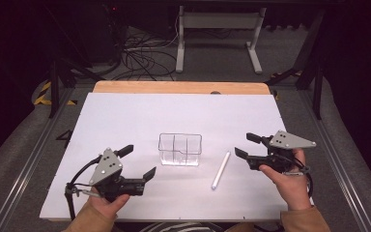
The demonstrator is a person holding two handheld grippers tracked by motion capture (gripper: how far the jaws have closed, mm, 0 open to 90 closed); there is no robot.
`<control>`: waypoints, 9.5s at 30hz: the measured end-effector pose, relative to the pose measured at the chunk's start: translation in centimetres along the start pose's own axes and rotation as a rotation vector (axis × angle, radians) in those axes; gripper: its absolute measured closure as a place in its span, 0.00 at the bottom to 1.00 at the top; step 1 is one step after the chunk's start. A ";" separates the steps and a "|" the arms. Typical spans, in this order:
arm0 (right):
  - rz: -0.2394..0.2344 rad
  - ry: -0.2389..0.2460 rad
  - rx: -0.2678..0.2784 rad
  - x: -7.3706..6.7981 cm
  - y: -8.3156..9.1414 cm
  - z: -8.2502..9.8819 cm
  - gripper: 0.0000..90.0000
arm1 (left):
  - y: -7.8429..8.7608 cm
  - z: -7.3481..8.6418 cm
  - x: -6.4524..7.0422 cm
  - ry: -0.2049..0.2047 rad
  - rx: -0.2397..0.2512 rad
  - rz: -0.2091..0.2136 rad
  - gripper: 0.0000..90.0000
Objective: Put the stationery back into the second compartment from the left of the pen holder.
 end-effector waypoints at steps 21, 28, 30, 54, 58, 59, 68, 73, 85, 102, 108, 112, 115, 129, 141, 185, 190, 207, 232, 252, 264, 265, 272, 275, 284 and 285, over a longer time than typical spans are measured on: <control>0.072 -0.055 -0.002 2.1 1.5 1.6 0.35 | -7.6 -5.1 5.9 -0.042 -0.094 0.180 0.10; 0.080 -0.063 0.005 2.4 1.9 1.7 0.35 | -9.8 -5.9 7.5 -0.039 -0.147 0.192 0.10; 0.079 -0.065 0.009 2.5 2.0 1.7 0.35 | -10.5 -6.1 8.0 -0.051 -0.158 0.189 0.11; 0.077 -0.071 0.034 2.7 2.6 1.5 0.35 | -14.4 -5.9 11.1 -0.063 -0.391 0.176 0.23; 0.075 -0.074 0.042 2.7 2.8 1.4 0.35 | -15.5 -5.7 11.3 -0.055 -0.430 0.171 0.25; 0.075 -0.074 0.044 2.8 2.9 1.3 0.35 | -15.8 -5.6 11.3 -0.052 -0.445 0.172 0.25; 0.076 -0.073 0.051 2.8 3.1 1.2 0.35 | -18.1 -4.6 11.6 -0.039 -0.530 0.144 0.27; 0.073 -0.070 0.048 2.6 2.9 1.2 0.35 | -19.3 -4.0 11.6 -0.043 -0.564 0.102 0.31; 0.070 -0.066 0.051 2.6 3.0 1.2 0.35 | -21.7 -2.6 11.3 -0.004 -0.652 0.093 0.39; 0.059 -0.056 0.050 2.3 2.9 1.1 0.35 | -23.2 -2.2 10.3 0.051 -0.688 0.017 0.51; 0.059 -0.054 0.048 2.3 2.8 1.1 0.35 | -23.7 -1.9 10.4 0.050 -0.702 0.017 0.57; 0.055 -0.053 0.045 2.3 2.7 1.2 0.35 | -23.9 -1.7 10.5 0.052 -0.711 0.015 0.61; 0.053 -0.050 0.043 2.3 2.7 1.2 0.35 | -24.0 -1.7 10.4 0.058 -0.711 0.006 0.64; 0.047 -0.043 0.036 2.1 2.4 1.2 0.36 | -24.2 -1.8 9.9 0.098 -0.697 -0.049 0.87; 0.049 -0.045 0.035 2.4 2.5 1.3 0.36 | -23.5 -2.6 9.9 0.131 -0.643 0.009 0.87; 0.050 -0.063 0.028 2.9 2.4 1.8 0.37 | -12.7 -10.8 9.1 0.066 -0.034 0.179 0.87; 0.051 -0.058 0.025 2.9 2.3 1.8 0.37 | -11.9 -11.4 8.4 0.050 0.027 0.167 0.87; 0.045 -0.051 0.018 2.8 2.0 1.8 0.37 | -10.0 -12.3 5.5 0.050 0.108 0.141 0.87; 0.041 -0.046 0.010 2.6 1.7 1.8 0.37 | -9.5 -10.4 0.3 0.055 0.164 0.108 0.87; 0.039 -0.047 0.007 2.6 1.6 1.9 0.37 | -11.5 -8.2 -0.4 0.050 0.161 0.108 0.87; 0.037 -0.042 0.001 2.5 1.4 2.0 0.37 | -11.6 -6.6 -1.1 0.077 0.129 0.061 0.87; 0.037 -0.042 0.000 2.5 1.4 2.0 0.37 | -11.6 -6.5 -1.1 0.081 0.131 0.068 0.87; 0.035 -0.040 -0.003 2.4 1.3 2.0 0.37 | -11.5 -5.9 -1.2 0.075 0.125 0.064 0.87; 0.035 -0.040 -0.003 2.4 1.3 2.0 0.37 | -11.5 -5.6 -1.2 0.071 0.118 0.065 0.87; 0.034 -0.038 -0.006 2.3 1.2 2.0 0.37 | -11.4 -5.1 -0.8 0.050 0.117 0.071 0.85; 0.034 -0.038 -0.005 2.3 1.2 2.0 0.37 | -11.3 -5.1 -0.7 0.048 0.117 0.070 0.85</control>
Point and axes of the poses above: each handheld gripper's, and its own axes: y roughly backward along the jaws, z roughly out of its underside, x roughly to its right, the point moved 8 cm from there along -y, roughly forward along the jaws, and after that the axes turned 14 degrees about -x, right-handed, at the moved point
